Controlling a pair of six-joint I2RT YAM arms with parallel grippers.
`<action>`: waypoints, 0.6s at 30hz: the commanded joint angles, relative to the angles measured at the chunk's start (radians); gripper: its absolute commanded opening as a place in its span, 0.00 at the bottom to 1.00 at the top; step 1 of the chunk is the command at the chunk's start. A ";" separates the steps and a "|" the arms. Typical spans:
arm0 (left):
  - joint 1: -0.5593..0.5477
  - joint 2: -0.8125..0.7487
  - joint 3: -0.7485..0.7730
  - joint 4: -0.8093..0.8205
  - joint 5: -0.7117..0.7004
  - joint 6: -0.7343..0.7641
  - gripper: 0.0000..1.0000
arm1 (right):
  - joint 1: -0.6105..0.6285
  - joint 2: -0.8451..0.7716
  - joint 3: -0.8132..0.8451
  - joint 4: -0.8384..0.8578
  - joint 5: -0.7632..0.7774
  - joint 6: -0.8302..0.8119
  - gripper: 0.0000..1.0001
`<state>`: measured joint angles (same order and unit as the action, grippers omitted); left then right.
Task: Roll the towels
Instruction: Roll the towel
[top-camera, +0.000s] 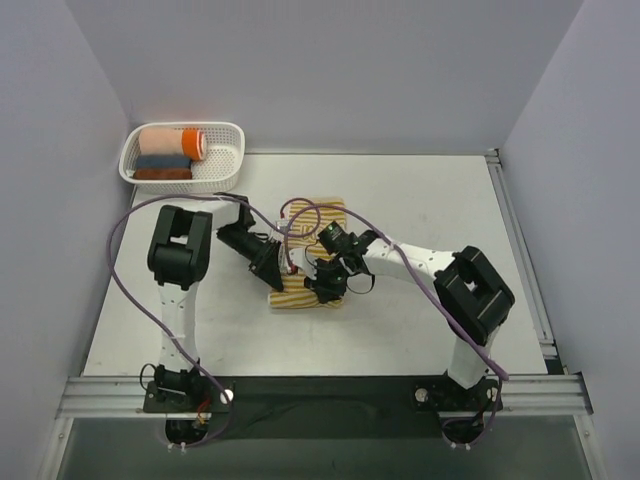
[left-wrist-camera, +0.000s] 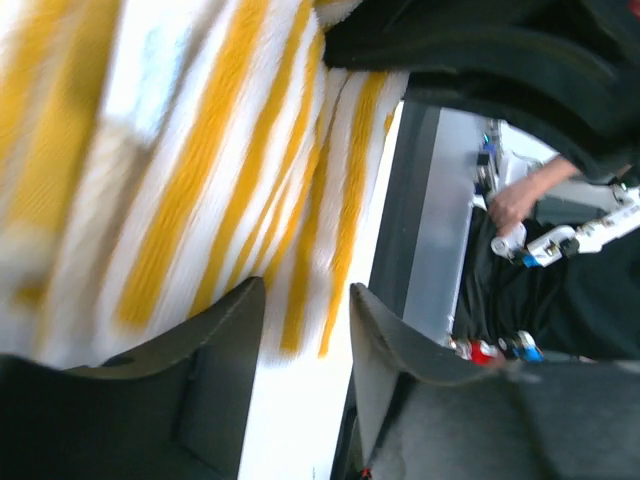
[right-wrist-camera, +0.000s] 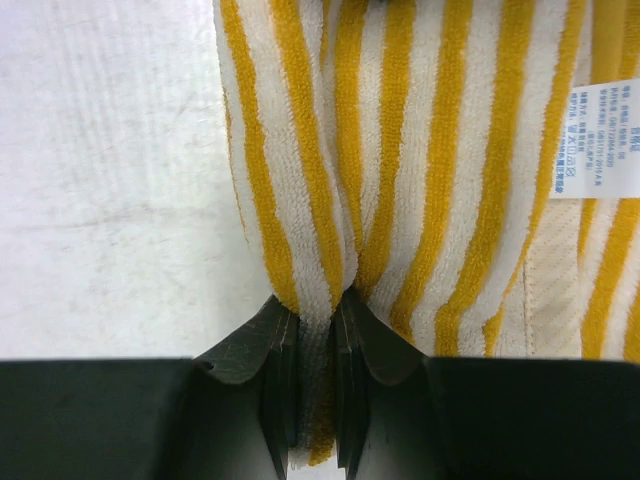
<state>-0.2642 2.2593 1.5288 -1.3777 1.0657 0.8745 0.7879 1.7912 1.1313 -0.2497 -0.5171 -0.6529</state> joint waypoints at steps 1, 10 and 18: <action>0.069 -0.134 -0.044 0.058 0.034 0.031 0.51 | -0.024 0.057 0.053 -0.258 -0.167 0.024 0.00; 0.223 -0.528 -0.257 0.392 -0.019 -0.155 0.55 | -0.188 0.282 0.237 -0.470 -0.521 0.119 0.00; 0.154 -0.943 -0.533 0.693 -0.203 -0.175 0.63 | -0.243 0.522 0.452 -0.718 -0.679 0.118 0.00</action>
<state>-0.0540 1.4117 1.0447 -0.8444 0.9417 0.6754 0.5434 2.2265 1.5360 -0.7765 -1.1297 -0.5419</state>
